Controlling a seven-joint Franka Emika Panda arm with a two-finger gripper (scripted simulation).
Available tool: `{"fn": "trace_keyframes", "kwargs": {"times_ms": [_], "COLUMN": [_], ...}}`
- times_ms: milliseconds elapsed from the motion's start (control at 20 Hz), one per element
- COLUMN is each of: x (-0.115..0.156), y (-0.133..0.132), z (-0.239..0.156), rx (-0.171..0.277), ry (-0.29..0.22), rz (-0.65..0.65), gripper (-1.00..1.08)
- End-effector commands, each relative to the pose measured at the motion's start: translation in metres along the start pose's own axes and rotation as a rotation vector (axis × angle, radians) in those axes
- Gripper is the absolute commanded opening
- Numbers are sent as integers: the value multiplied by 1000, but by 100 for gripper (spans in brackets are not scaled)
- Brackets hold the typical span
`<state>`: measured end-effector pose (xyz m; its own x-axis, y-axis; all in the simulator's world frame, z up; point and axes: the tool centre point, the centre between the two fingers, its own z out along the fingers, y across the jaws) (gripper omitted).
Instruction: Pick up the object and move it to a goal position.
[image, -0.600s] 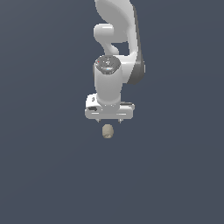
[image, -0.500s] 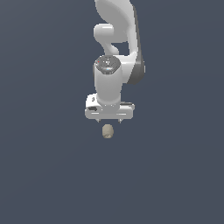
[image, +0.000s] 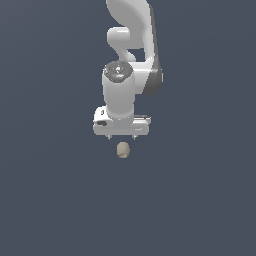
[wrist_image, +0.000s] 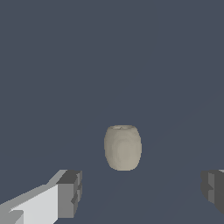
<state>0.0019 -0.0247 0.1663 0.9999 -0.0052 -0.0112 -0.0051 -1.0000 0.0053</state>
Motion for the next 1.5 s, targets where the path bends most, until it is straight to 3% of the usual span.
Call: {"fn": "trace_keyframes", "kwargs": {"times_ms": [0,350,950,1450], "x": [0,-1,-12,-14], "y": [2,1,-1,-1], "z": [-2,10,69,80], "rx": [0,0,4,5], "ry": [1,2,10,10], "rz": [-2,-8,-40,-42], "gripper": [100,100,100,100]}}
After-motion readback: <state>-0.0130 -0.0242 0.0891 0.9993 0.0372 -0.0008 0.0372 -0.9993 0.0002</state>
